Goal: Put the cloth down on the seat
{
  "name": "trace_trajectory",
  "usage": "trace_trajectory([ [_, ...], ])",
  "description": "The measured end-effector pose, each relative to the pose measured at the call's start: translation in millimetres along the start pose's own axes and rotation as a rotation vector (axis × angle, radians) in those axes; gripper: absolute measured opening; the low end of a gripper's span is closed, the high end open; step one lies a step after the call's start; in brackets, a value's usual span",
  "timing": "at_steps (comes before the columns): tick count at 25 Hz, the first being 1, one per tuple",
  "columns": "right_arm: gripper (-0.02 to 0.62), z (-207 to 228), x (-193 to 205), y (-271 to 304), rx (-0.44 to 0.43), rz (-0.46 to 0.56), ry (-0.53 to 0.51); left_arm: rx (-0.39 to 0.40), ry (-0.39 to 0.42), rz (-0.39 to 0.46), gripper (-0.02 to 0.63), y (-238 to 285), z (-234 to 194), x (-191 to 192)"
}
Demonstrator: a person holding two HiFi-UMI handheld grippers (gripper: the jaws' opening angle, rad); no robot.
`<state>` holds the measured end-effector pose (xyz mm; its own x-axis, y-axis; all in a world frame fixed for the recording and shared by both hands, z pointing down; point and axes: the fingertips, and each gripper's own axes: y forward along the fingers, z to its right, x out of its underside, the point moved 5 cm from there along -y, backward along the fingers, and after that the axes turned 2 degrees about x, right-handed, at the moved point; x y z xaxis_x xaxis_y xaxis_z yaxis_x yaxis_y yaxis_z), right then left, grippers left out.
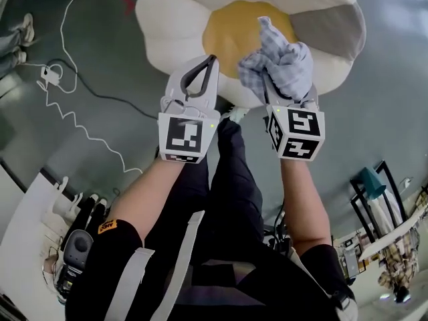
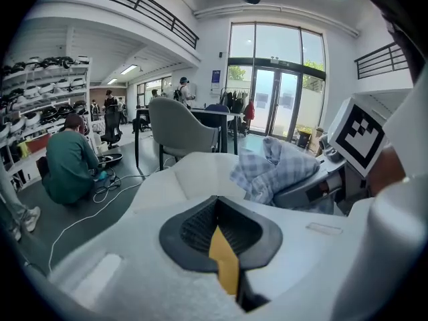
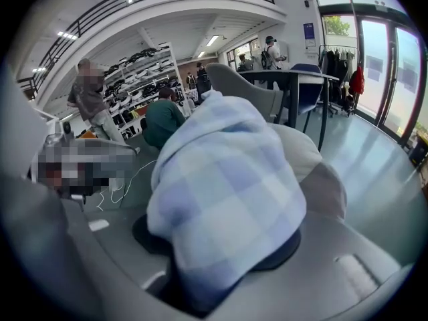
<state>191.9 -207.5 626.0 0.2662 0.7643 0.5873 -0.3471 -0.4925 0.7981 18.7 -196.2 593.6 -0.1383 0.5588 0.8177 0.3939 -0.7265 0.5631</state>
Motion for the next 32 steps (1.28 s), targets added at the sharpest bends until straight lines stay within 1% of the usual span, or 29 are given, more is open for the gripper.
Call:
trace_trajectory([
  [7, 0.233, -2.7, 24.8, 47.0, -0.004, -0.04, -0.002, -0.012, -0.032, -0.042, -0.002, 23.5, -16.4, 44.3],
  [12, 0.235, -2.5, 46.4, 74.4, -0.007, -0.07, -0.006, 0.002, -0.022, -0.047, -0.002, 51.4, -21.1, 66.1],
  [16, 0.236, -4.1, 60.9, 103.9, -0.005, -0.091, -0.013, -0.004, -0.017, -0.053, -0.002, 73.3, -34.5, 86.1],
  [23, 0.239, 0.5, 87.4, 139.0, -0.002, -0.116, -0.025, -0.027, -0.025, -0.103, -0.002, 93.5, -44.6, 132.9],
  [26, 0.239, 0.0, 98.9, 161.3, 0.003, -0.133, -0.027, -0.024, -0.033, -0.113, -0.002, 106.7, -52.2, 152.8],
  [32, 0.242, 3.9, 122.3, 195.4, 0.011, -0.162, -0.024, -0.011, -0.032, -0.116, -0.002, 134.4, -57.2, 179.1],
])
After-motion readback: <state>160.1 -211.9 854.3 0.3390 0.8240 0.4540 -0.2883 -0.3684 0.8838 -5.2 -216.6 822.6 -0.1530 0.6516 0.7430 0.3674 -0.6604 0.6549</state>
